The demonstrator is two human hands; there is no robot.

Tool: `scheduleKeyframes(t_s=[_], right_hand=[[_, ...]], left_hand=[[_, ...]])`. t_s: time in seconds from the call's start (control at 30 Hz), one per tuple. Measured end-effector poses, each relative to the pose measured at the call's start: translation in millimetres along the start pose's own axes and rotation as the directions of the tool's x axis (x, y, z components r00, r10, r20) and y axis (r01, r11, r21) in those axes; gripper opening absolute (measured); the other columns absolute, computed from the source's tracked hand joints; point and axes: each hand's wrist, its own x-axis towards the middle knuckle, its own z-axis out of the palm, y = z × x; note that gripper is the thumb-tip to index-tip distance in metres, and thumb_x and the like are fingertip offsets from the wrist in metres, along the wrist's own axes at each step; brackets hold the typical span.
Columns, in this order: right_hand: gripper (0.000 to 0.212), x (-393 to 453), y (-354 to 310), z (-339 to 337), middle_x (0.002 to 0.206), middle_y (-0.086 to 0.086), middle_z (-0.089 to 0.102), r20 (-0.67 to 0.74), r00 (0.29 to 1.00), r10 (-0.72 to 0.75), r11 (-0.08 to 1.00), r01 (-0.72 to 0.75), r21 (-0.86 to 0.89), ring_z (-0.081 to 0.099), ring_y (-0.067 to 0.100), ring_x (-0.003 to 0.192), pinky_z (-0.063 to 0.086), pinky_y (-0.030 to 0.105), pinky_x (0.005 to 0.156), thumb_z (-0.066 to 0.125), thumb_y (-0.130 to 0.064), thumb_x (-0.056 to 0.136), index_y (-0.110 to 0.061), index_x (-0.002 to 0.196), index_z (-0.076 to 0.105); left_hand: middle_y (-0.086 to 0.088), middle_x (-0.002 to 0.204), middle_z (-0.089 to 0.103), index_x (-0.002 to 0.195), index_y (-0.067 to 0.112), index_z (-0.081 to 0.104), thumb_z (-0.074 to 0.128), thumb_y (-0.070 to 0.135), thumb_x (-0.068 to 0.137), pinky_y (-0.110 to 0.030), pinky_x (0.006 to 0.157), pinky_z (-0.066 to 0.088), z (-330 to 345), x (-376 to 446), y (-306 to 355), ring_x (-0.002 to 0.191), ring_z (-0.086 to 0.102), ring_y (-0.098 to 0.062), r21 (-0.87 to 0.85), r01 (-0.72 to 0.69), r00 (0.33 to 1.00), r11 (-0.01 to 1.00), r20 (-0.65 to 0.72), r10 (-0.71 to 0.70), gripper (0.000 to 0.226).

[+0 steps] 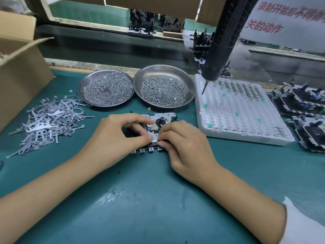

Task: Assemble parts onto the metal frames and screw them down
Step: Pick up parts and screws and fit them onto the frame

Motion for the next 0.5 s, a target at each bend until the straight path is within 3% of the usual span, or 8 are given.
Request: scheduleKeyframes(t_s=[0.2,0.33,0.5], right_hand=[[0.006,-0.6,-5.0,0.9,0.085,0.005,0.068,-0.026,0.999,0.047,0.997,-0.049,-0.067,0.061,0.029,0.071,0.049,0.037,0.054,0.064,-0.007,0.081,-0.003,0.078,0.068],[0.005,-0.8,-2.8,1.5,0.085,0.004,0.068,-0.028,0.996,0.082,0.997,-0.082,-0.001,0.060,0.028,0.073,0.050,0.037,0.059,0.066,-0.007,0.079,-0.004,0.078,0.070],[0.009,1.3,2.6,0.4,0.084,0.006,0.064,-0.040,0.954,0.298,0.893,-0.264,0.364,0.059,0.019,0.077,0.047,0.027,0.070,0.062,-0.006,0.086,-0.002,0.083,0.070]], left_hand=[[0.010,0.070,0.072,0.093,0.041,0.070,0.080,0.027,0.066,-0.025,0.071,0.045,-2.5,6.1,1.6,0.067,0.059,0.003,-0.010,0.045,0.998,0.999,0.049,-0.045,0.032],[0.006,0.069,0.072,0.097,0.038,0.070,0.078,0.013,0.072,-0.015,0.057,0.047,-5.8,8.8,4.2,0.059,0.056,0.001,-0.013,0.034,0.993,0.999,0.110,-0.032,0.036],[0.005,0.070,0.072,0.099,0.037,0.071,0.079,0.016,0.072,-0.015,0.059,0.047,-8.5,9.4,3.9,0.059,0.057,-0.004,-0.031,0.044,0.990,0.999,0.135,-0.039,0.035]])
